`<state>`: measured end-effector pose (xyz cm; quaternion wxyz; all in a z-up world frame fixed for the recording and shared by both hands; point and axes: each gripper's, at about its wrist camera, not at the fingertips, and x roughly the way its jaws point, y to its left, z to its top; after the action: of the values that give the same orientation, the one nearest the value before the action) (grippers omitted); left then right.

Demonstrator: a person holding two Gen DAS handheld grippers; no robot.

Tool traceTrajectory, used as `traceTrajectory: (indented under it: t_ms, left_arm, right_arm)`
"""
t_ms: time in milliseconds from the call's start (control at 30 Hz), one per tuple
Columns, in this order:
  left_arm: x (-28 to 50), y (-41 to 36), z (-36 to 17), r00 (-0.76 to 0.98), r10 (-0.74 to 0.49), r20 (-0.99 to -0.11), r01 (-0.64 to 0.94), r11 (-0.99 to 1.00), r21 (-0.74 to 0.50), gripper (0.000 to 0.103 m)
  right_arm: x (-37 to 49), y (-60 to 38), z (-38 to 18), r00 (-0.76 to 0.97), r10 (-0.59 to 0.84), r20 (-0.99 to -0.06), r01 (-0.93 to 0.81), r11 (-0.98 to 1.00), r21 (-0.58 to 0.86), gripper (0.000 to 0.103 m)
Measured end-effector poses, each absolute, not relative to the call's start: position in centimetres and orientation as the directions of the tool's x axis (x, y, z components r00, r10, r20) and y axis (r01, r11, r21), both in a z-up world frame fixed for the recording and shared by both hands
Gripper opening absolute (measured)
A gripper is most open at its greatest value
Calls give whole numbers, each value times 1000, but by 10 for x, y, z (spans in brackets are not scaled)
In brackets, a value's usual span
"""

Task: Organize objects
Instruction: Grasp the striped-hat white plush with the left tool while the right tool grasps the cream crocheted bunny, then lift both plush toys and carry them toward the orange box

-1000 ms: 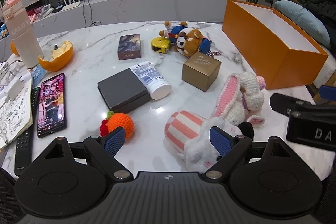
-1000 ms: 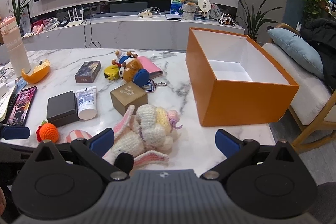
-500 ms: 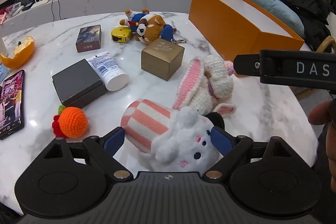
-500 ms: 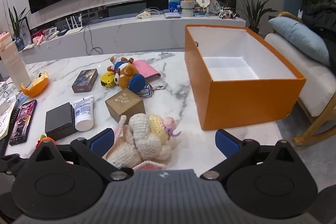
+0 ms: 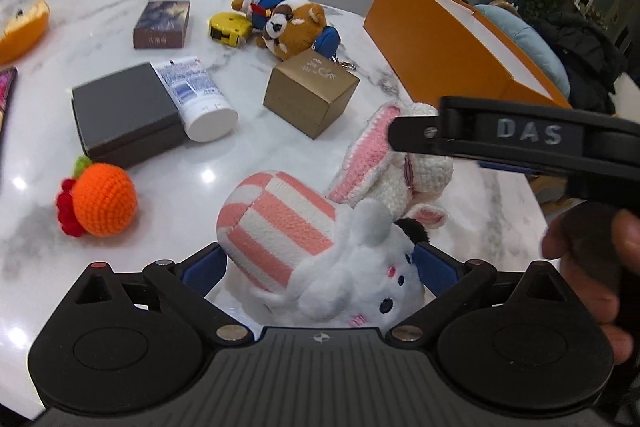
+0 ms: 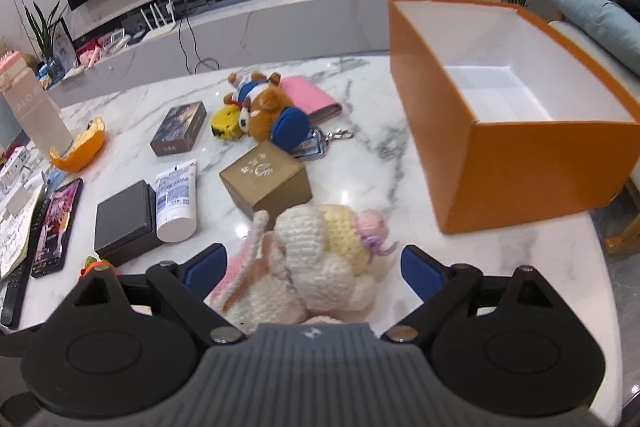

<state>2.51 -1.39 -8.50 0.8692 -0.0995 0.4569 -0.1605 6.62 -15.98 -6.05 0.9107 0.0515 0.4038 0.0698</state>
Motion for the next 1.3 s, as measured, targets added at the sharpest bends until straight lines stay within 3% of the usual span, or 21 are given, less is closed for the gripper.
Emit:
traceTrajectory:
  t_ms: [433,900,1167,1300]
  left_arm:
    - [34,-4,-97,463,-481,-744,181,874,-452,103]
    - [32,-8,-97,483,-497,-721,205,864,-459,100]
    - [21,-17,-87,504,-470,-724,240,882,-405,96]
    - [18,-20,-79,519,-457,-722,249,889,-384,96]
  right_arm:
    - [95,-141,-88,610,168,-775,-96,986,139,91]
    - [101,-147,-101,616,203,-761,-118,979,166,90]
    - [97,-164,-95,609,262,-749,-131,964,231,76]
    - [91,-173,-90,613,272,-742,-131,961,244,75]
